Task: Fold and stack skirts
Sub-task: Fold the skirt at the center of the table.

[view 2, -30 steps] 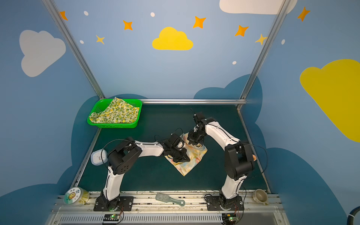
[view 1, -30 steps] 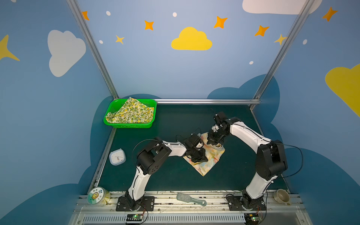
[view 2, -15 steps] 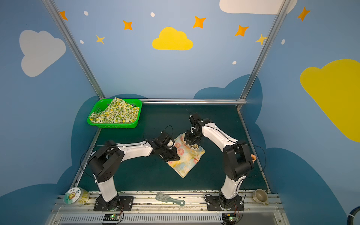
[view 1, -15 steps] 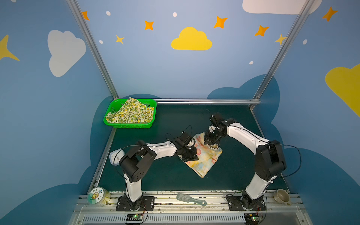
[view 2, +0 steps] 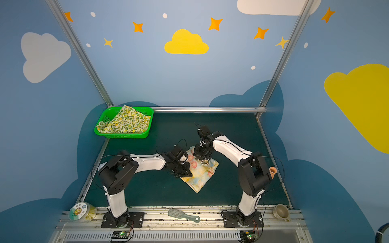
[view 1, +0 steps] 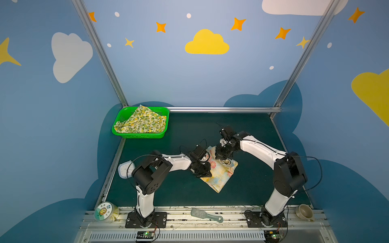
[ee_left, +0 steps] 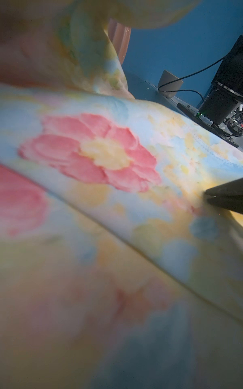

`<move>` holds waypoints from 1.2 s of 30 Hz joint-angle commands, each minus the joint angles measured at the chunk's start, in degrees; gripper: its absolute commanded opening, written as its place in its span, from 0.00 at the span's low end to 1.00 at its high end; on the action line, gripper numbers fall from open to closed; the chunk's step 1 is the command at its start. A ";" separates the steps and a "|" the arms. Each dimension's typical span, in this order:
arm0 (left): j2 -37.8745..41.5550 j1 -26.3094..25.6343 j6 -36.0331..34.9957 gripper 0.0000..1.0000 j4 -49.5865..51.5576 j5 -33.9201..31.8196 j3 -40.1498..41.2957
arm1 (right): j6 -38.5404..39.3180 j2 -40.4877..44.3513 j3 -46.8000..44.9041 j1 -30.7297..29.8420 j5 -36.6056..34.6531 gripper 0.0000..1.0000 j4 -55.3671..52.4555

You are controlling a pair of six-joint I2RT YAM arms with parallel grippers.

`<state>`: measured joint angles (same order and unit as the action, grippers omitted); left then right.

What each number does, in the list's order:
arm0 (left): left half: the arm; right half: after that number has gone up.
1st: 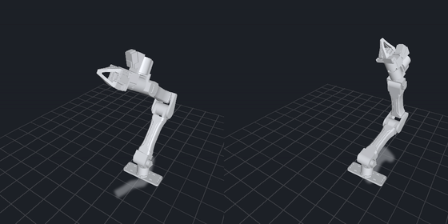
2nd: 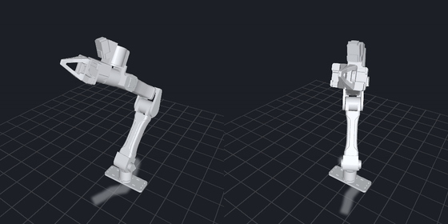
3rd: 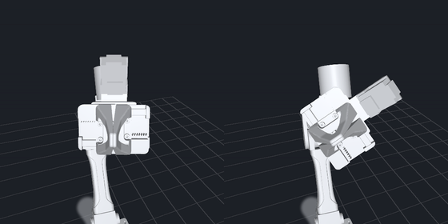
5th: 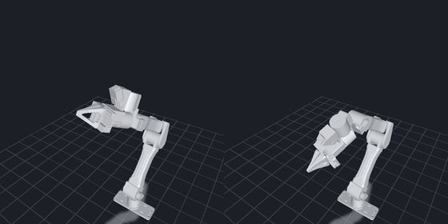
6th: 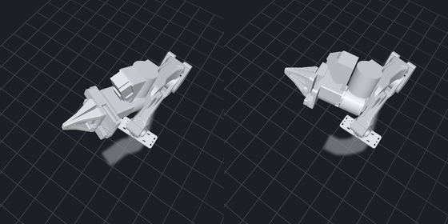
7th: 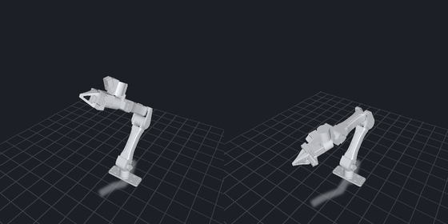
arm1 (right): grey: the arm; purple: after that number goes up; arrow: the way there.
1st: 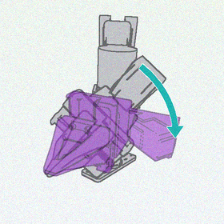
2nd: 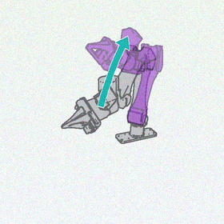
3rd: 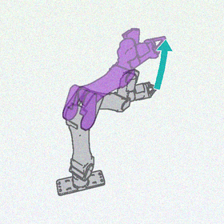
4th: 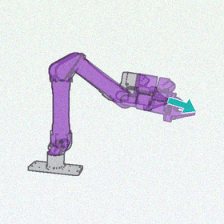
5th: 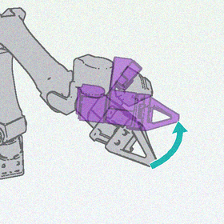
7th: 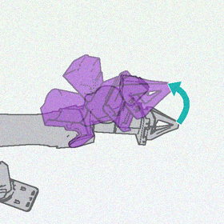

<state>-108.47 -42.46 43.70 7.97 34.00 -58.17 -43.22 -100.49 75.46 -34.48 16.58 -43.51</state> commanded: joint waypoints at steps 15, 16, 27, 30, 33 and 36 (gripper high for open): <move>5.94 0.53 -0.70 0.06 5.90 -4.35 1.74 | -0.60 -2.86 -5.32 -4.59 4.25 0.00 11.07; 6.95 0.71 -0.75 0.06 6.53 -4.50 2.04 | -0.21 -2.91 -5.41 -4.63 4.25 0.00 11.09; 10.16 3.92 -0.43 0.06 10.04 -8.12 6.48 | 4.49 -2.78 -3.91 -5.25 5.62 0.00 7.76; 7.94 4.85 0.00 0.06 10.03 -9.30 5.90 | 6.65 -3.54 -2.34 -5.23 5.50 0.00 4.91; 6.14 5.52 0.28 0.05 9.35 -10.02 5.37 | 8.64 -4.23 -0.91 -5.25 4.90 0.00 2.31; 5.26 6.22 0.06 0.05 9.38 -11.16 4.91 | 10.35 -4.72 0.71 -5.25 3.84 0.00 -0.43</move>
<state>-100.86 -37.15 43.88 16.03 27.11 -53.12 -35.88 -104.22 74.11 -39.42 20.86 -39.13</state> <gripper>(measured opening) 0.050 0.060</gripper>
